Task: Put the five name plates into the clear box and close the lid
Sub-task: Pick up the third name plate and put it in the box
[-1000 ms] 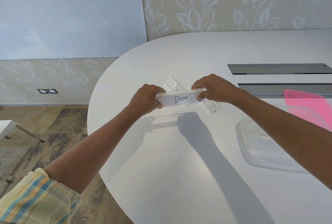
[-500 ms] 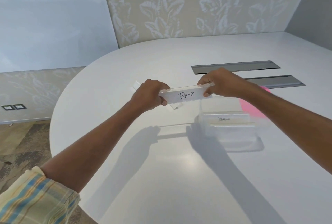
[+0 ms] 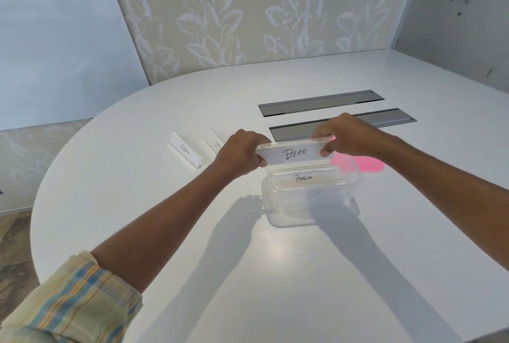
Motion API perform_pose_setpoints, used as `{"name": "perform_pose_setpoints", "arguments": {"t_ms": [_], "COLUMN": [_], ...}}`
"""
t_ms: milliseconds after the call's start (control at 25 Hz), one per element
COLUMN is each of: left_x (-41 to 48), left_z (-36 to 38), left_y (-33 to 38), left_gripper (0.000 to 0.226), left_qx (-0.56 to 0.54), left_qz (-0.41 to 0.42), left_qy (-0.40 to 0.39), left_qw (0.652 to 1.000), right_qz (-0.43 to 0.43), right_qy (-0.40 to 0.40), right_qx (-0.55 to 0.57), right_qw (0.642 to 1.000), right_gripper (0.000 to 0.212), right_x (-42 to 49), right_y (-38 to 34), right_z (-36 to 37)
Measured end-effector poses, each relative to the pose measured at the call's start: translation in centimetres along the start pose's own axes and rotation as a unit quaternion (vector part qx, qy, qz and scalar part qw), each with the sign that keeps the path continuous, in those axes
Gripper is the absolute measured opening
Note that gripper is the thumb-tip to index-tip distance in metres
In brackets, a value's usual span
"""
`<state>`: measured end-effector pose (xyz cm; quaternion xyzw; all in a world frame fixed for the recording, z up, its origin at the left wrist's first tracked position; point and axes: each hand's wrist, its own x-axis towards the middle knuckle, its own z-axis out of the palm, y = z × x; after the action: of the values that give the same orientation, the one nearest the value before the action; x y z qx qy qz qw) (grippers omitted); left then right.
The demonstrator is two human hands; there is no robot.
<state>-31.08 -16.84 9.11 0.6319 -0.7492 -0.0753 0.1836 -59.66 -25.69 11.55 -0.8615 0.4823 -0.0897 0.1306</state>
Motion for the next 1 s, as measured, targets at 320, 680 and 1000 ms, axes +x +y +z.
{"name": "perform_pose_setpoints", "arguments": {"t_ms": [320, 680, 1000], "left_x": [1.8, 2.6, 3.2], "left_z": [3.7, 5.1, 6.8], "left_y": [2.2, 3.2, 3.9], "left_gripper": [0.057, 0.058, 0.056], "left_qx": [0.042, 0.089, 0.154], "left_qz": [0.007, 0.013, 0.030], "left_qy": [-0.047, -0.122, -0.178], "left_qw": [0.998, 0.988, 0.971], "right_qz": [0.019, 0.029, 0.025], "right_qy": [-0.031, -0.097, -0.147], "right_qx": [-0.034, -0.108, -0.170], "right_qw": [0.999, 0.989, 0.974], "right_gripper": [0.044, 0.041, 0.051], "right_x": [-1.0, -0.7, -0.1], "right_y": [3.8, 4.1, 3.9], "right_z": [1.7, 3.1, 4.2]}}
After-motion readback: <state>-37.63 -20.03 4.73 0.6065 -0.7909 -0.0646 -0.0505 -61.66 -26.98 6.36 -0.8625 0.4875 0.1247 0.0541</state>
